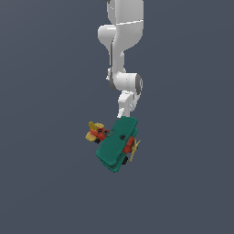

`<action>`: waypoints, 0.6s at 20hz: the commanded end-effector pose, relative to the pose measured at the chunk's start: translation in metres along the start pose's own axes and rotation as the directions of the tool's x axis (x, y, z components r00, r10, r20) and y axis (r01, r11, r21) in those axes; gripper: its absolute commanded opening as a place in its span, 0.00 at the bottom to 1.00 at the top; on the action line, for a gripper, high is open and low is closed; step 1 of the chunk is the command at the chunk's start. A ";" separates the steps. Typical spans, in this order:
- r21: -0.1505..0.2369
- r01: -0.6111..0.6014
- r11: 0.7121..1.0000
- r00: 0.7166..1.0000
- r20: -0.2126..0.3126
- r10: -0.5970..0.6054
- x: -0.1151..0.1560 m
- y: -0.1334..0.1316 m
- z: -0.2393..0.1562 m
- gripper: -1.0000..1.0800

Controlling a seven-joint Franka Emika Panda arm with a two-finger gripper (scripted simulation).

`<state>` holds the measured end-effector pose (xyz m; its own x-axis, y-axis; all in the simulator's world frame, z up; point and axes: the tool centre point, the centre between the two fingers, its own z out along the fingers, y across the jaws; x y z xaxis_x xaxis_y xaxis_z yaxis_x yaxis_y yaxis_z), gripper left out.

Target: Pick up the object and move it to a goal position.

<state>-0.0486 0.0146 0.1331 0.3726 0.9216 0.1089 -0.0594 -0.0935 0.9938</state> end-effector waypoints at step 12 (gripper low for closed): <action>0.001 -0.002 1.000 1.000 -0.001 0.002 0.002 -0.001 0.004 0.00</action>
<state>-0.0452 0.0155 0.1325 0.3701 0.9224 0.1103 -0.0577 -0.0957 0.9937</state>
